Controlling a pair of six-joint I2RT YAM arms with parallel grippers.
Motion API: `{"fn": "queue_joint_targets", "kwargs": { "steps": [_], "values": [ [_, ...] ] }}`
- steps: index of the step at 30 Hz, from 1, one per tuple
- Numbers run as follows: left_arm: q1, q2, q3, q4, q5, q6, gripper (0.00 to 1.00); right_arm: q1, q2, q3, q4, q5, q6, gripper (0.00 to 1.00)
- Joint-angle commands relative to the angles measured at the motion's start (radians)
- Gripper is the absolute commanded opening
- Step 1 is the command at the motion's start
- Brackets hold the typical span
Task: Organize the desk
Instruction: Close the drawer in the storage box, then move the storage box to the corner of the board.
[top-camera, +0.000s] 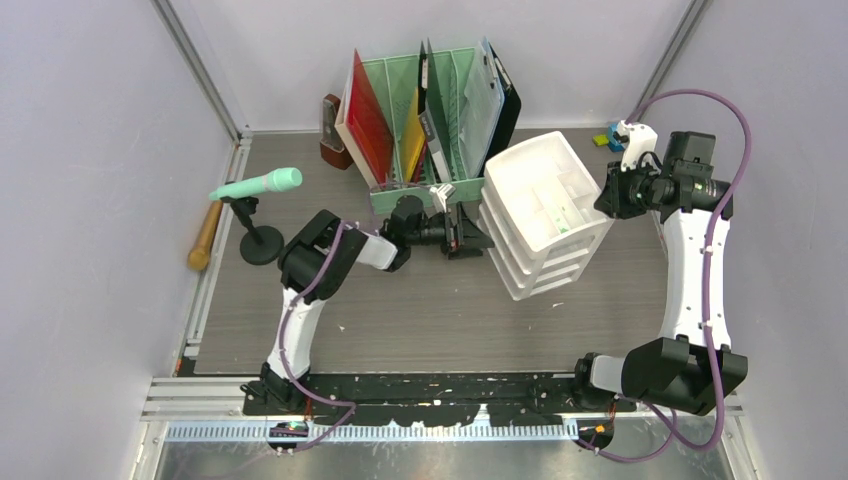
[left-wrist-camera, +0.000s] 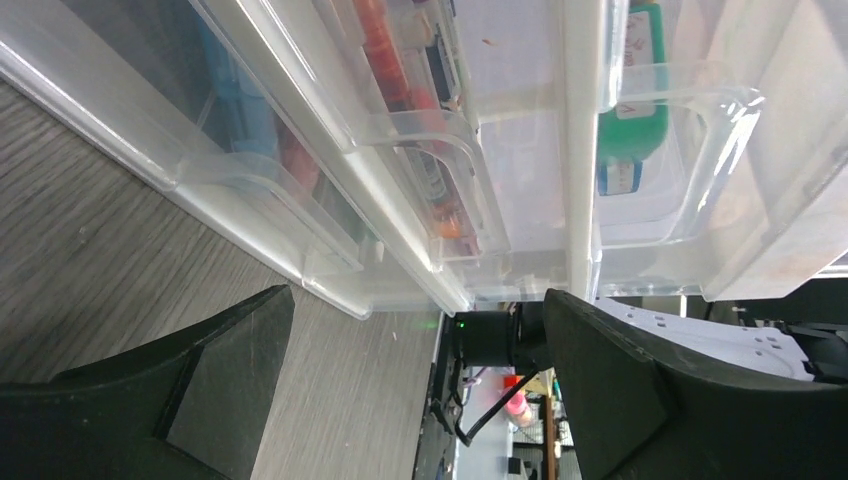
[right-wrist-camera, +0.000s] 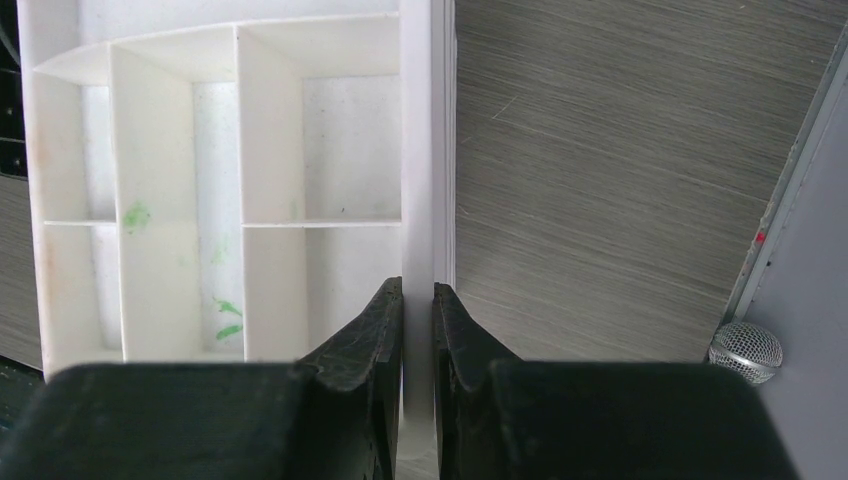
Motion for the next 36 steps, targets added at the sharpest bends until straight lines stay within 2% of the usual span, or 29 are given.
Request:
{"fn": "queue_joint_targets", "kwargs": {
  "steps": [1, 5, 11, 13, 21, 28, 36],
  "values": [
    [0.021, -0.133, 0.006, -0.218, 0.063, 0.192, 1.00, 0.012, 0.050, -0.018, -0.057, 0.076, 0.001, 0.00],
    [0.028, -0.231, 0.003, -0.408, 0.071, 0.369, 1.00, 0.011, 0.042, -0.007, -0.062, 0.105, 0.011, 0.01],
    [0.034, -0.385, 0.051, -0.815, 0.050, 0.700, 1.00, 0.010, 0.019, -0.001, -0.062, 0.172, 0.072, 0.00],
    [0.035, -0.435, 0.056, -0.897, 0.026, 0.805, 1.00, 0.008, 0.010, -0.008, -0.059, 0.196, 0.098, 0.01],
    [0.034, -0.592, 0.058, -1.088, -0.034, 0.982, 1.00, -0.049, -0.013, -0.009, -0.055, 0.236, 0.150, 0.01],
    [0.035, -0.684, 0.060, -1.230, -0.056, 1.108, 1.00, -0.095, -0.025, 0.036, -0.100, 0.243, 0.101, 0.01],
    [0.034, -0.758, 0.048, -1.259, -0.090, 1.151, 1.00, -0.129, -0.006, 0.139, -0.155, 0.256, 0.034, 0.00]
  ]
}}
